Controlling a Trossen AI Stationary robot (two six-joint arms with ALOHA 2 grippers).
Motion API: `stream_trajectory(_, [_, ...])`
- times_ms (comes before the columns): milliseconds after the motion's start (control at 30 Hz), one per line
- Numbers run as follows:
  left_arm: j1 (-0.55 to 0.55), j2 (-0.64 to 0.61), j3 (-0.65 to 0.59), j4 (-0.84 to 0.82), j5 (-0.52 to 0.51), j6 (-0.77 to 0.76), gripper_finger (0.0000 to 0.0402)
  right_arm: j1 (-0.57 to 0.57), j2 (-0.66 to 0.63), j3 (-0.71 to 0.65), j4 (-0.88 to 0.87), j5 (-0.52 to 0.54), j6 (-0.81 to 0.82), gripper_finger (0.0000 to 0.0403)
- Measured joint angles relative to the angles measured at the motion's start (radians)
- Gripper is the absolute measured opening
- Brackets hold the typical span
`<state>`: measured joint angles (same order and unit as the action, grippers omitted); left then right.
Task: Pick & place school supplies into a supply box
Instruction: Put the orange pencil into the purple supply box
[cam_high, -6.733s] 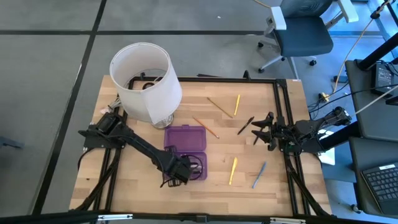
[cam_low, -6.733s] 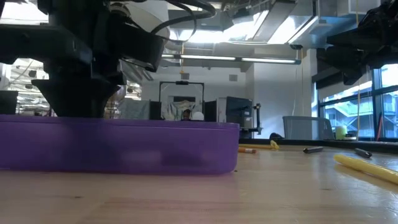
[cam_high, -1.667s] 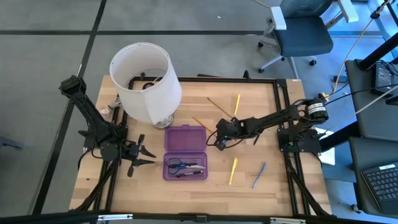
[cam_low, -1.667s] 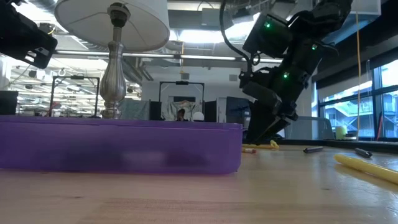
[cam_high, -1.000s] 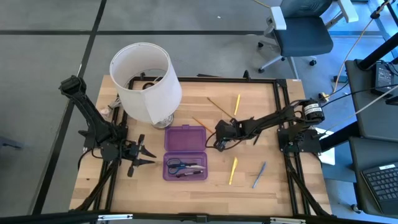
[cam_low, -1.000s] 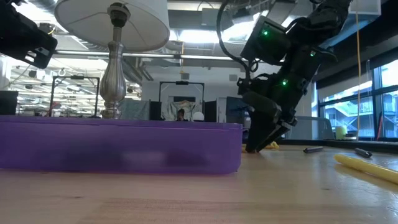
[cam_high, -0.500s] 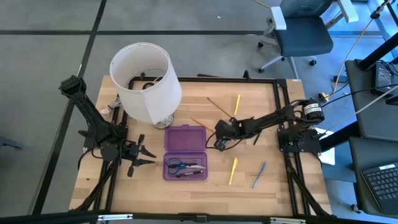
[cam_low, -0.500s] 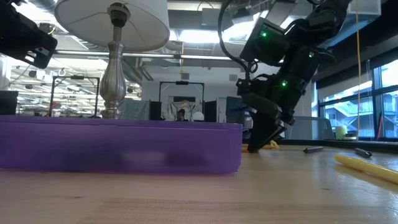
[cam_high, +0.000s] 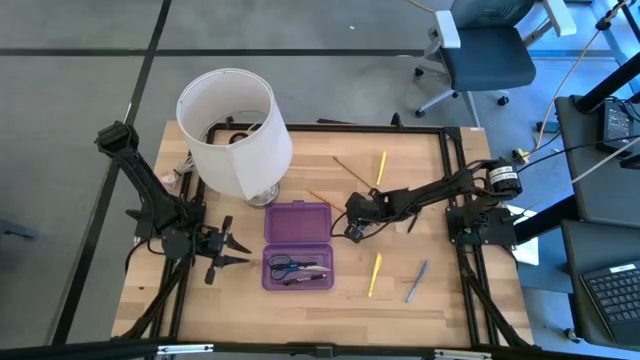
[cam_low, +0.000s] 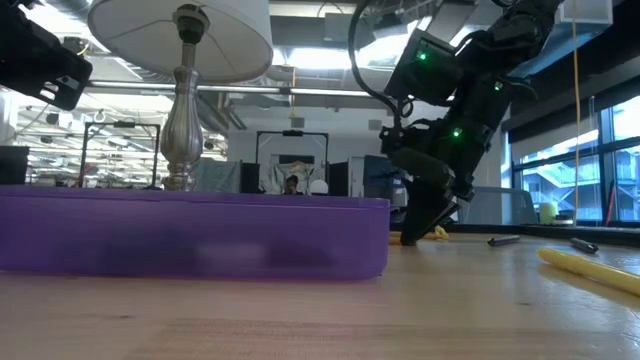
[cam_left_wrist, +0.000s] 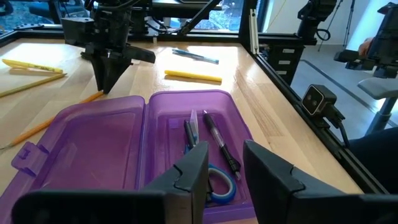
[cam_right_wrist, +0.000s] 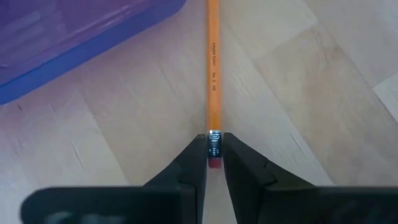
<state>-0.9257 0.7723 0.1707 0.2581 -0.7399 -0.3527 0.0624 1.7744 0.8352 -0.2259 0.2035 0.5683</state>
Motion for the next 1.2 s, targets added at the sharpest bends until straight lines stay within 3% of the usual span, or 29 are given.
stream_trajectory(467, [0.000, 0.000, 0.000, 0.000, 0.000, 0.000, 0.0094, 0.002, -0.001, 0.000, -0.006, 0.016, -0.040, 0.0018])
stream_trajectory(1200, [0.000, 0.000, 0.000, 0.000, 0.000, 0.000, 0.0095, 0.003, -0.098, -0.009, -0.111, 0.022, 0.030, 0.0016])
